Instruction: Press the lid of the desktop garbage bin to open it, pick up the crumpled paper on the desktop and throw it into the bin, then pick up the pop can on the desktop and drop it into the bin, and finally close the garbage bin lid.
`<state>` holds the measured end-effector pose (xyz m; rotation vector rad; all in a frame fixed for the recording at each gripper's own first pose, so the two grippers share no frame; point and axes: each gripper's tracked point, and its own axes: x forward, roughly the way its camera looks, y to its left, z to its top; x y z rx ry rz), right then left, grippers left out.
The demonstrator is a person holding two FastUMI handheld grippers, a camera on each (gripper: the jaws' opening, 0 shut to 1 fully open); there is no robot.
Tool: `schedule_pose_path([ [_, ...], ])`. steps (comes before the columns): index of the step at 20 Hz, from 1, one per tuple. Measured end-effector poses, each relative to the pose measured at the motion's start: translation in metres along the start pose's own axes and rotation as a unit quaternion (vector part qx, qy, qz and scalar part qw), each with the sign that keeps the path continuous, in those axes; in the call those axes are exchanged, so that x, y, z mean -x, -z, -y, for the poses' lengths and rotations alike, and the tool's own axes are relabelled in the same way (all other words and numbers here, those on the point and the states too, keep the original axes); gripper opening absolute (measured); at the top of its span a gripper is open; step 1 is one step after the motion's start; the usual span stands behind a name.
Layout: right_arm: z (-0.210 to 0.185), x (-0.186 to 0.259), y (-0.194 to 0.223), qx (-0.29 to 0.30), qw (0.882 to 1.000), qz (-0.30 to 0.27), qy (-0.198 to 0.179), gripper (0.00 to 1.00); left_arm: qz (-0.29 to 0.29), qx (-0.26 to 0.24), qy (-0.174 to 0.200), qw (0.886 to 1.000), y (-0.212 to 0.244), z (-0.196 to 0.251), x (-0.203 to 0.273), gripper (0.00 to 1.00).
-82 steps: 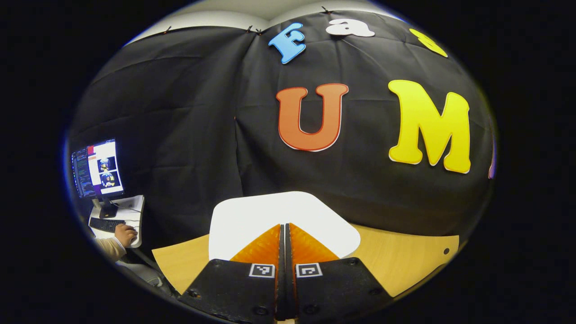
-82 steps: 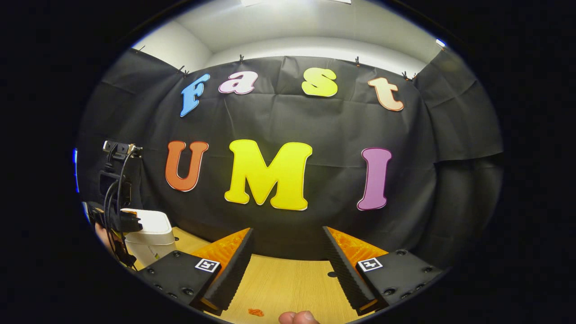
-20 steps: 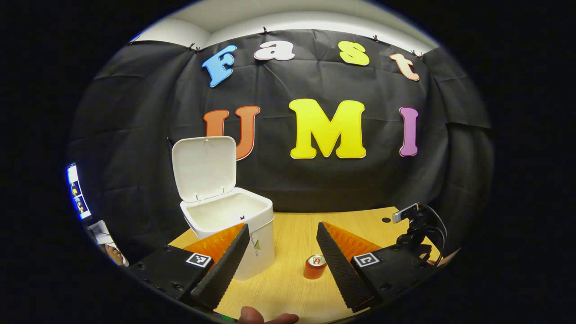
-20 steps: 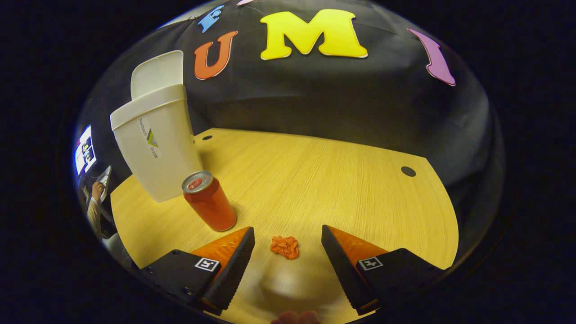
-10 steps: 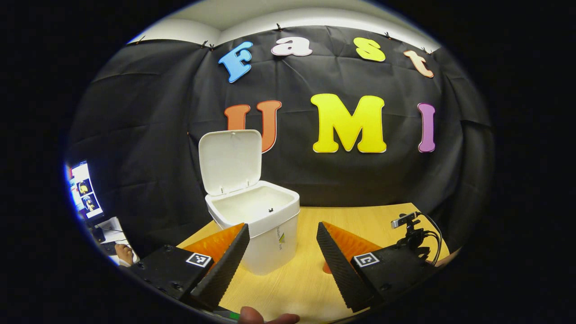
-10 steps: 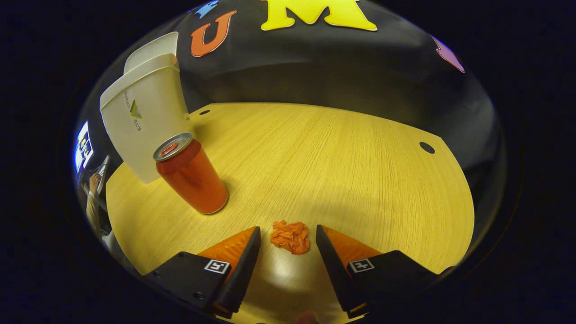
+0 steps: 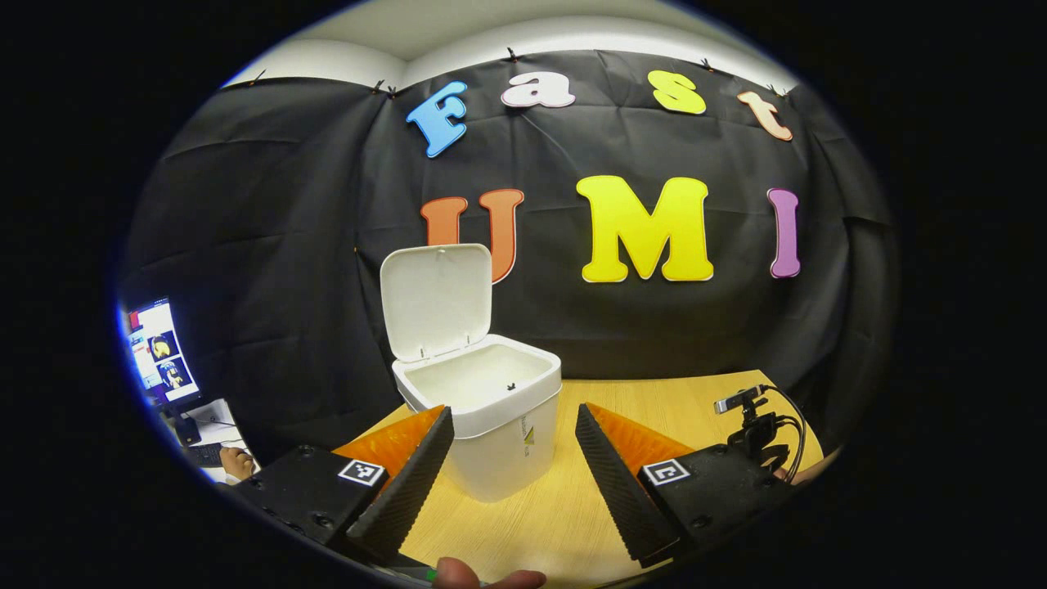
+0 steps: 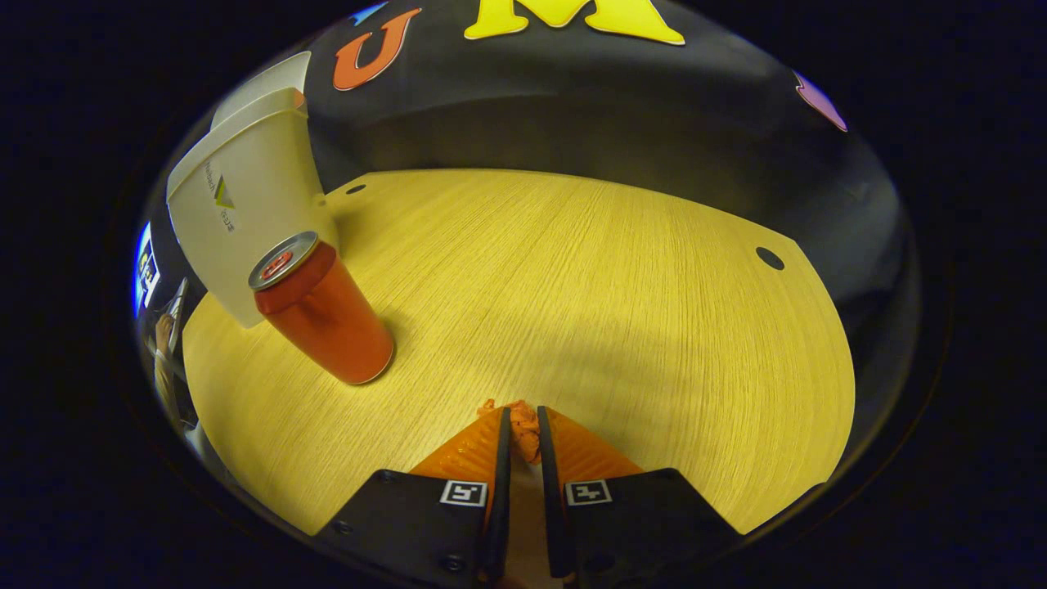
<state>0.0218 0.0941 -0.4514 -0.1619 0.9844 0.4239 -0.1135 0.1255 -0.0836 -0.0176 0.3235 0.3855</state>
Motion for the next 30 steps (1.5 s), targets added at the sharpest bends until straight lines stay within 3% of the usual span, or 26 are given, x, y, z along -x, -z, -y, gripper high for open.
schedule_pose_path([
  [1, -0.004, 0.006, 0.002, -0.005, 1.000, -0.006, -0.009, 0.12, -0.003, 0.000, -0.001, 1.000, 0.000, 0.000, 0.000, 0.98],
  [4, -0.010, 0.020, 0.000, -0.005, 1.000, -0.010, -0.020, 0.12, 0.006, 0.005, -0.003, 1.000, -0.005, -0.004, 0.003, 0.98],
  [8, -0.020, 0.056, -0.035, -0.006, 0.999, 0.027, -0.032, 0.12, 0.010, 0.014, -0.007, 1.000, -0.003, -0.013, 0.001, 0.99],
  [16, -0.075, 0.177, -0.171, 0.019, 0.984, 0.168, -0.054, 0.11, 0.022, 0.036, -0.005, 0.999, 0.014, -0.043, -0.020, 0.99],
  [20, -0.153, 0.226, -0.249, 0.039, 0.962, 0.249, -0.102, 0.11, 0.002, 0.026, 0.021, 0.999, 0.038, -0.049, -0.022, 0.99],
  [22, -0.207, 0.228, -0.285, 0.061, 0.950, 0.276, -0.135, 0.11, -0.007, 0.022, 0.026, 0.999, 0.046, -0.056, -0.015, 0.99],
  [24, -0.250, 0.220, -0.300, 0.078, 0.945, 0.276, -0.159, 0.11, -0.010, 0.039, 0.025, 0.999, 0.050, -0.066, -0.008, 0.99],
  [30, -0.334, 0.152, -0.305, 0.127, 0.949, 0.222, -0.183, 0.11, -0.016, 0.042, -0.019, 0.999, 0.062, -0.110, 0.004, 0.99],
])
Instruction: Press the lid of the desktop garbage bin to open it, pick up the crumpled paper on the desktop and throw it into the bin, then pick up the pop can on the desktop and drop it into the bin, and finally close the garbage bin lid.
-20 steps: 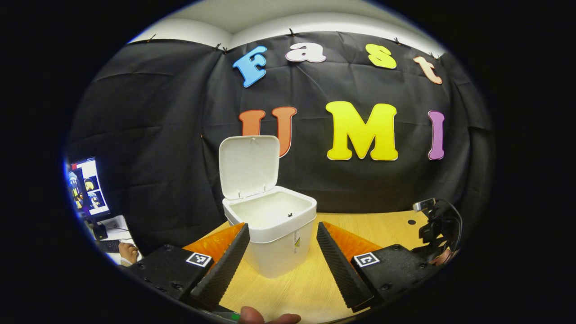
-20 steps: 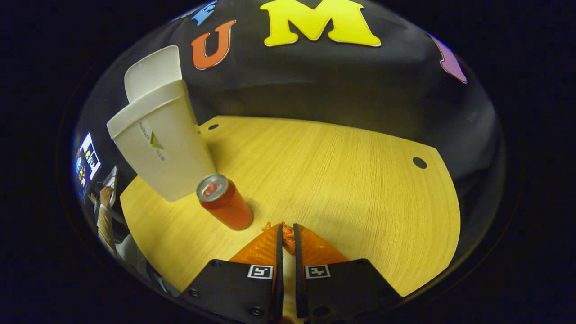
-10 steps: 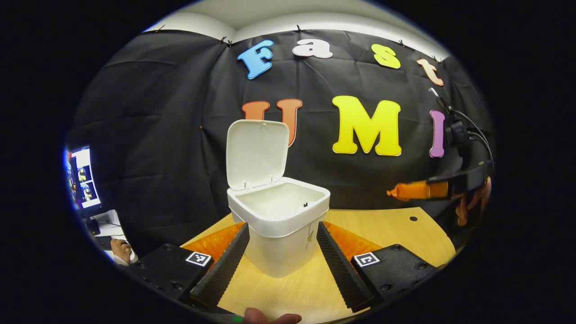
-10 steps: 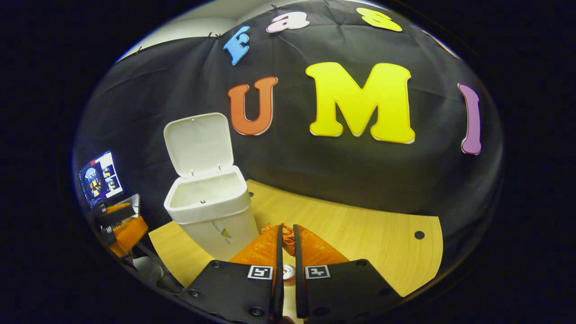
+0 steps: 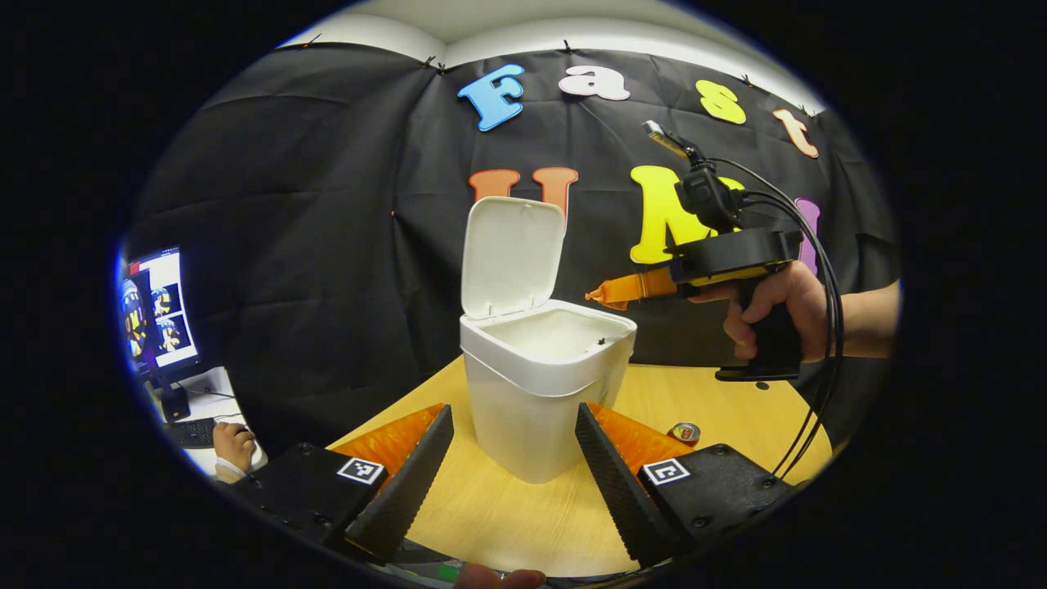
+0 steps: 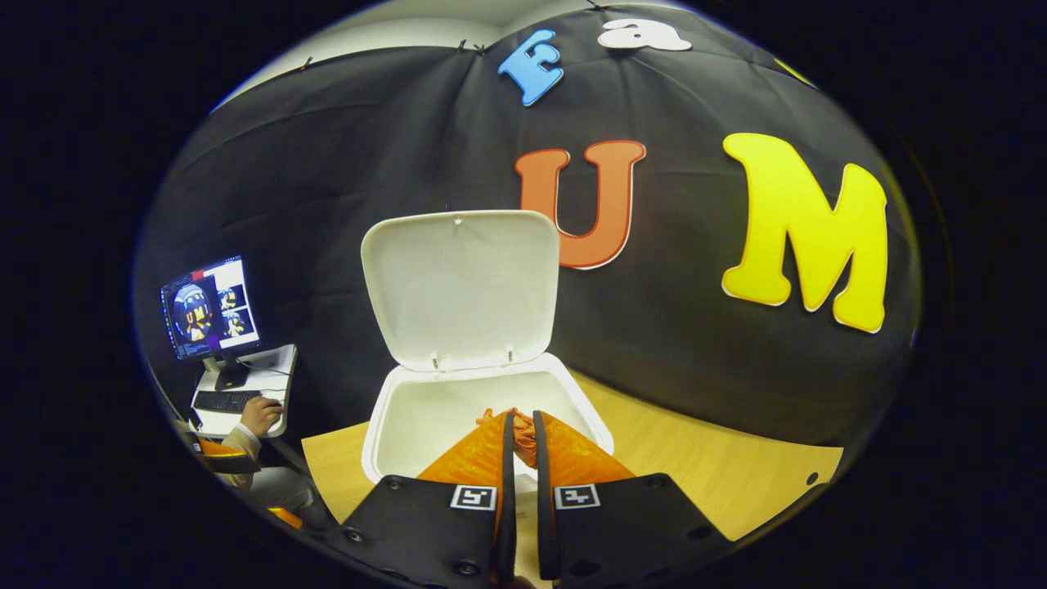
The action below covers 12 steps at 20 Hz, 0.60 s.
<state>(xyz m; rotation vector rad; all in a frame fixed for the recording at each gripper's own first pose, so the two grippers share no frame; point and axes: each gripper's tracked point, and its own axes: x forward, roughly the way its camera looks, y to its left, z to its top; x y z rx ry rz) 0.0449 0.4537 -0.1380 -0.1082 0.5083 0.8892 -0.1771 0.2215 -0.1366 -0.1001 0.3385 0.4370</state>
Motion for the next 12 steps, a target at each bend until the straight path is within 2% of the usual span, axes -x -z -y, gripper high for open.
schedule_pose_path([
  [5, -0.005, -0.029, 0.019, 0.006, 0.999, -0.039, 0.003, 0.14, -0.003, 0.001, -0.020, 1.000, -0.001, -0.017, -0.003, 0.99],
  [6, -0.008, -0.031, 0.022, 0.005, 0.999, -0.044, -0.001, 0.23, -0.003, 0.000, -0.019, 1.000, -0.001, -0.018, -0.005, 0.99],
  [9, -0.003, -0.035, 0.024, 0.001, 0.999, -0.048, 0.005, 0.46, -0.002, 0.001, -0.014, 1.000, 0.000, -0.015, -0.008, 0.99],
  [10, -0.001, -0.034, 0.024, -0.001, 0.999, -0.049, 0.007, 0.49, -0.001, 0.000, -0.012, 1.000, -0.001, -0.013, -0.009, 0.99],
  [12, 0.002, -0.030, 0.021, -0.018, 0.999, -0.045, 0.012, 0.66, 0.002, -0.003, -0.008, 1.000, -0.003, -0.009, -0.009, 0.99],
])
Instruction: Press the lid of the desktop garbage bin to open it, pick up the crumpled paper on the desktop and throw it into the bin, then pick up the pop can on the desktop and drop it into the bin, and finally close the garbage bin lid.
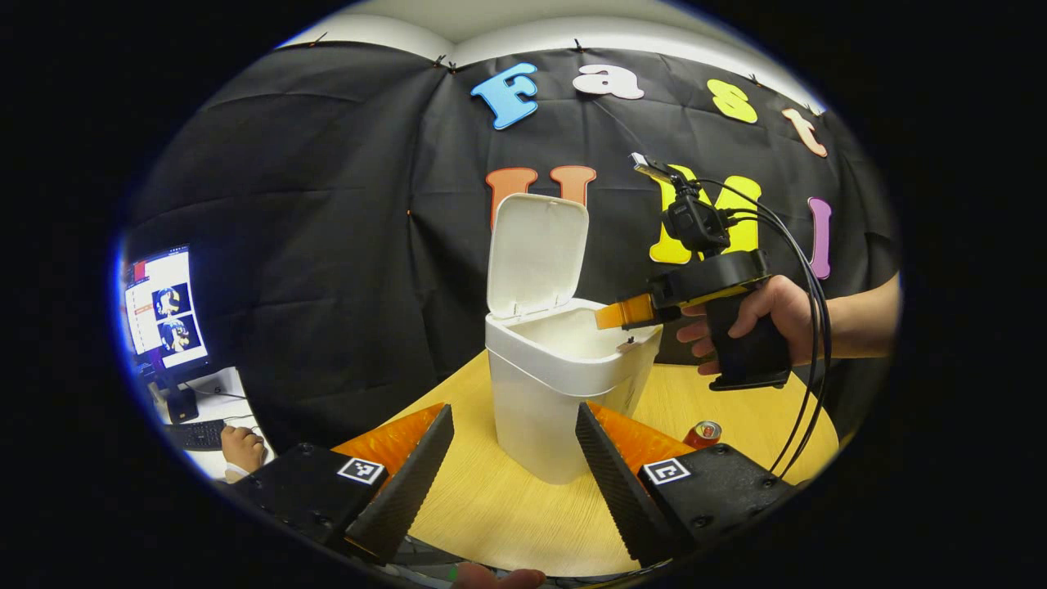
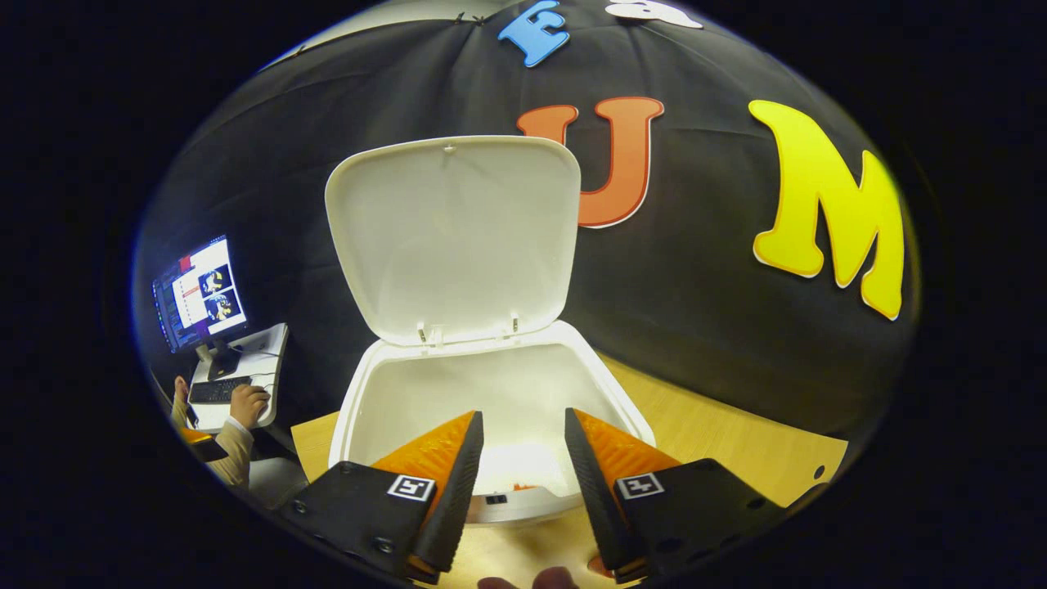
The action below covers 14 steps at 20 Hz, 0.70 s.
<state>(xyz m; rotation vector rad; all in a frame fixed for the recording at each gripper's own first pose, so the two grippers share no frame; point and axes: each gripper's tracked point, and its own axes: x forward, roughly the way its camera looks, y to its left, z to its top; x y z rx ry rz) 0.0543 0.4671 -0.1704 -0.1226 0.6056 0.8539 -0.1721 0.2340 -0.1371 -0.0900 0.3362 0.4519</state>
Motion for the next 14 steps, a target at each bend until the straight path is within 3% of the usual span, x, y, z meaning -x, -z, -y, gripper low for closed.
schedule_pose_path([
  [2, 0.005, 0.010, -0.007, -0.009, 1.000, 0.012, 0.005, 0.71, 0.005, -0.004, 0.007, 1.000, -0.002, 0.005, 0.000, 0.99],
  [4, 0.005, 0.041, -0.020, -0.023, 0.999, 0.044, -0.003, 0.71, 0.011, -0.010, 0.032, 0.999, -0.005, 0.023, 0.000, 0.99],
  [7, 0.024, 0.089, -0.031, -0.036, 0.995, 0.089, 0.013, 0.72, 0.009, -0.022, 0.066, 0.998, -0.002, 0.048, 0.000, 0.99],
  [14, 0.128, 0.205, 0.016, -0.042, 0.981, 0.127, 0.138, 0.74, 0.006, -0.064, 0.185, 0.981, 0.018, 0.137, -0.003, 0.99],
])
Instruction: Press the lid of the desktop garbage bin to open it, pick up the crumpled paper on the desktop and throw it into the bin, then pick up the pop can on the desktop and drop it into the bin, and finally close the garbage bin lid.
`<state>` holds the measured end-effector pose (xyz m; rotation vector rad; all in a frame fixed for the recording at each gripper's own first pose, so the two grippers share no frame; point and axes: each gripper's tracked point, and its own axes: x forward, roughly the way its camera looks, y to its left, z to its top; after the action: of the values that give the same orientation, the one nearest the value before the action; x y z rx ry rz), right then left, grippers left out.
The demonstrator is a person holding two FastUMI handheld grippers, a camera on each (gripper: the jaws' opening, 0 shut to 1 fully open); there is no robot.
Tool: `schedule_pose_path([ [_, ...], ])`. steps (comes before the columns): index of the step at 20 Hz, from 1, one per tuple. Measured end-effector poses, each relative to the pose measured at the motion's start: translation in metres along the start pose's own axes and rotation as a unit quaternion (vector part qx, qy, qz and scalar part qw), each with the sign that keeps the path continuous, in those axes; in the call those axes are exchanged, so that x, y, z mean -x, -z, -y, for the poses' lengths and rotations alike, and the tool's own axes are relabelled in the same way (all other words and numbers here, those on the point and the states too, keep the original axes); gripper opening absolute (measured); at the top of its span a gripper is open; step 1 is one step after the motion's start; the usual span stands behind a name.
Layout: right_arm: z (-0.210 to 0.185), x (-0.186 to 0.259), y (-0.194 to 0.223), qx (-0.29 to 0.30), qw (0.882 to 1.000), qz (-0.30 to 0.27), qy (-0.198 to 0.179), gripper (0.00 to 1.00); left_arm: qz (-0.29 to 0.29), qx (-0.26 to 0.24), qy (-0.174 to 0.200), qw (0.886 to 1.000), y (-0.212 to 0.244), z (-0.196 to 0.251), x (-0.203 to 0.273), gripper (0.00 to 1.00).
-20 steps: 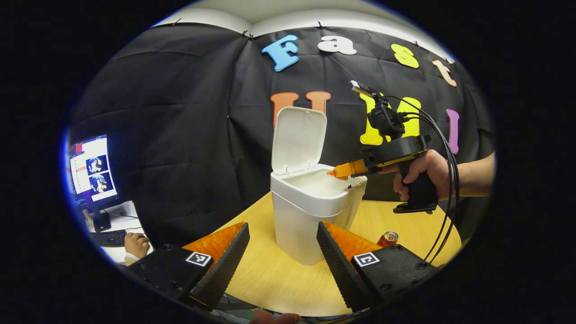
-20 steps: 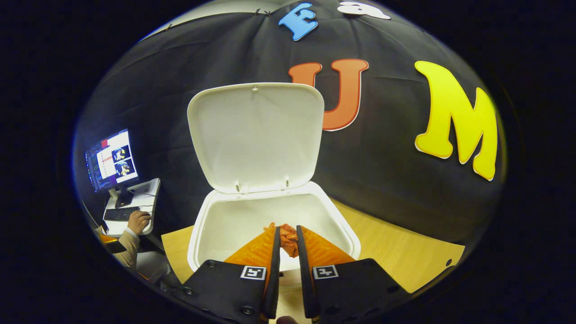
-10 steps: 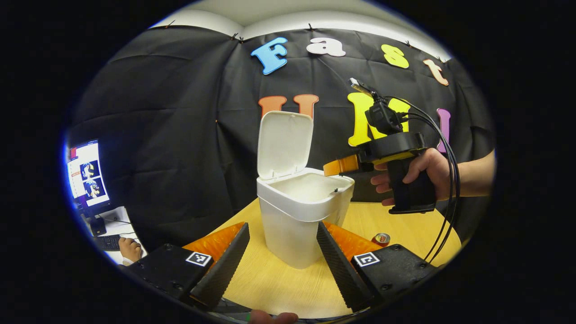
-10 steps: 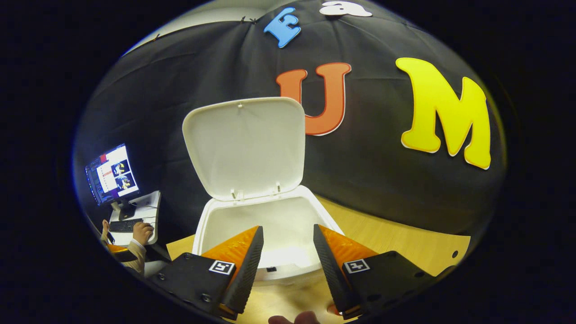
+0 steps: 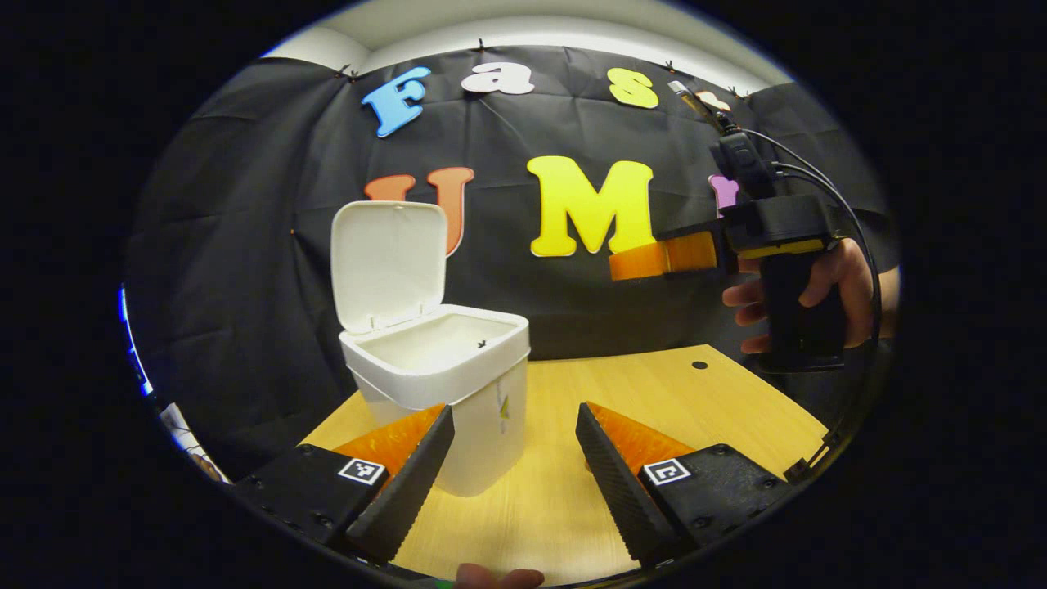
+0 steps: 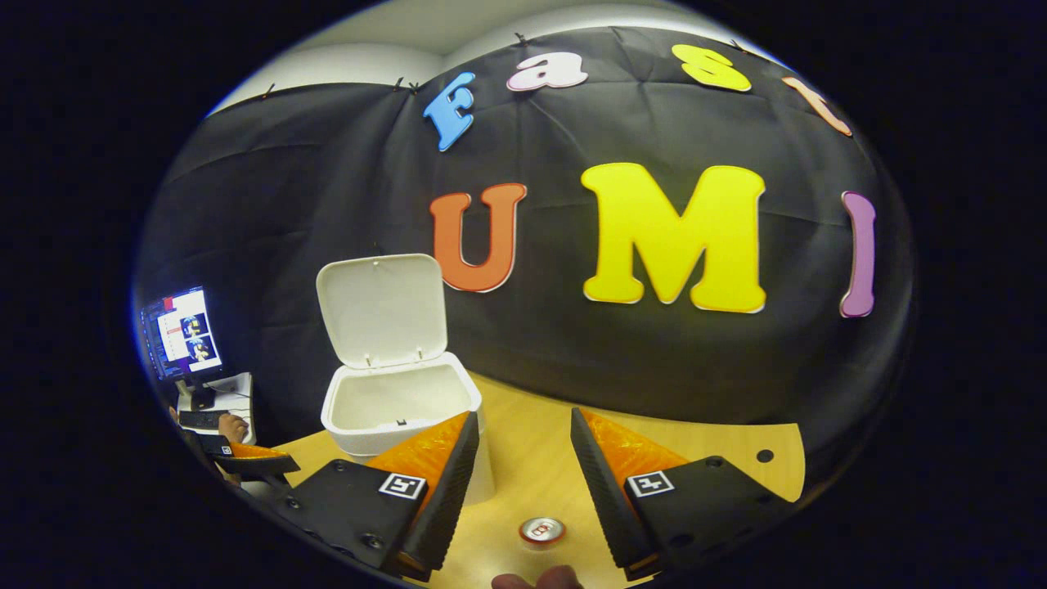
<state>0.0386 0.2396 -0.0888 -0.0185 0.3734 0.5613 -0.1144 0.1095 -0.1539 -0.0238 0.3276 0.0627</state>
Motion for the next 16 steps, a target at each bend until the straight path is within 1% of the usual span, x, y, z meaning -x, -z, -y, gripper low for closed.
schedule_pose_path([
  [1, 0.032, 0.023, 0.011, 0.003, 0.999, 0.000, 0.033, 0.75, -0.004, -0.005, 0.028, 1.000, 0.004, 0.018, -0.007, 0.99],
  [2, 0.053, 0.039, 0.018, 0.001, 0.998, 0.000, 0.055, 0.78, -0.007, -0.009, 0.043, 0.999, 0.007, 0.028, -0.011, 0.99],
  [4, 0.082, 0.064, 0.033, -0.008, 0.996, -0.006, 0.088, 0.78, -0.011, -0.019, 0.070, 0.997, 0.012, 0.050, -0.020, 0.99],
  [5, 0.109, 0.087, 0.048, -0.022, 0.993, -0.013, 0.117, 0.80, -0.017, -0.020, 0.084, 0.996, 0.018, 0.061, -0.026, 0.99],
  [7, 0.131, 0.109, 0.060, -0.035, 0.990, -0.014, 0.139, 0.80, -0.034, -0.019, 0.105, 0.994, 0.035, 0.077, -0.037, 0.99],
  [11, 0.156, 0.137, 0.071, -0.041, 0.985, -0.018, 0.166, 0.80, -0.047, -0.029, 0.122, 0.991, 0.060, 0.091, -0.056, 0.99],
  [14, 0.168, 0.147, 0.086, -0.043, 0.982, -0.035, 0.180, 0.80, -0.066, -0.025, 0.117, 0.991, 0.089, 0.093, -0.076, 0.99],
  [16, 0.176, 0.160, 0.110, -0.041, 0.978, -0.060, 0.195, 0.80, -0.077, -0.019, 0.112, 0.990, 0.111, 0.097, -0.093, 0.99],
])
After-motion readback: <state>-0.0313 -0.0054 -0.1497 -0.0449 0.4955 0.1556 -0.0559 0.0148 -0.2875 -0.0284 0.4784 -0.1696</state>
